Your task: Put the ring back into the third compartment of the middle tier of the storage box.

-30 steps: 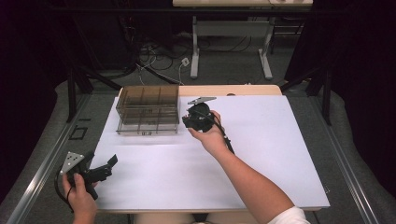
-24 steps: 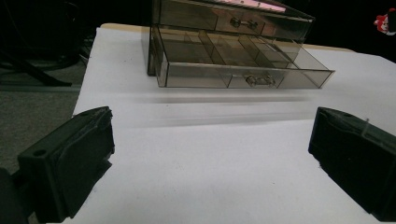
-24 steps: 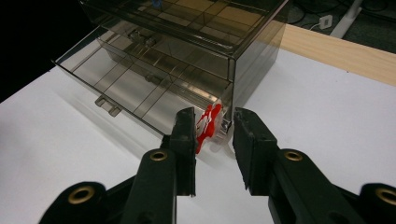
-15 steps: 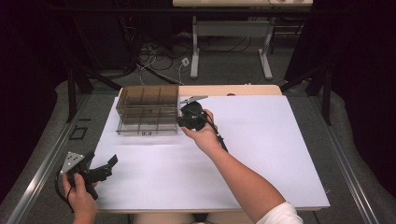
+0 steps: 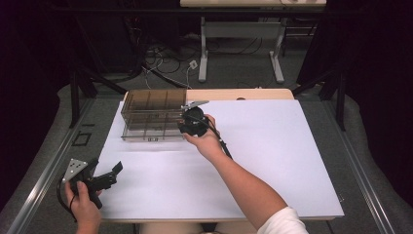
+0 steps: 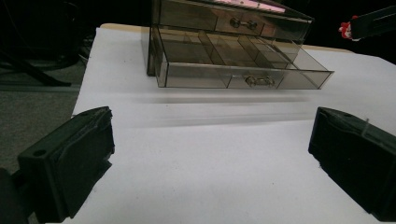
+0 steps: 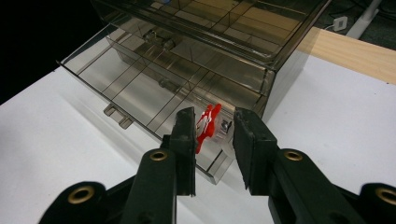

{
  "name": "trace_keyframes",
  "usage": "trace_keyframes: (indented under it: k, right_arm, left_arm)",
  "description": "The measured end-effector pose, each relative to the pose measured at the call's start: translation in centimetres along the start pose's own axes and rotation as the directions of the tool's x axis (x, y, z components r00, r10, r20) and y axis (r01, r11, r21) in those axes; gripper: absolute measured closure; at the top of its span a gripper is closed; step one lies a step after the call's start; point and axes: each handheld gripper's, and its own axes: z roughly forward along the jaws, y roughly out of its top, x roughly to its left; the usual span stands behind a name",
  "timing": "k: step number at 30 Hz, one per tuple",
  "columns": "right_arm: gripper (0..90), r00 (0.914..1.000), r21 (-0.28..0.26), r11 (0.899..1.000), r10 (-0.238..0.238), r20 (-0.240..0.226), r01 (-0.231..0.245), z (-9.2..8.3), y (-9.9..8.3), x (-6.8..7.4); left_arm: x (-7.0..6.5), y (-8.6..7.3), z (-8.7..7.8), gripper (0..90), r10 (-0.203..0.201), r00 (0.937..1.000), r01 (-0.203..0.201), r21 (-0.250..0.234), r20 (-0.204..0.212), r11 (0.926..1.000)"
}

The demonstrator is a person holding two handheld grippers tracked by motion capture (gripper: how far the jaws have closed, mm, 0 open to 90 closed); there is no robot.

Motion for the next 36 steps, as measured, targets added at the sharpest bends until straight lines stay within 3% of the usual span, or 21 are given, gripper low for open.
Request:
trace_keyframes:
  k: [23,36]
  right_arm:
    - [70.2,0.9998,-0.006,1.000,0.021,0.003,-0.021,2.3,-0.5,-0.2]
    - [70.2,0.9999,0.022,1.000,-0.005,0.013,0.004,3.3,-0.9,0.0]
  left_arm:
    - [0.0,0.0,0.1,0.3,0.001,1.0000,-0.001,0.001,0.004,1.0000]
    - [0.0,0.0,0.2,0.3,0.000,1.0000,0.000,0.001,0.008,1.0000]
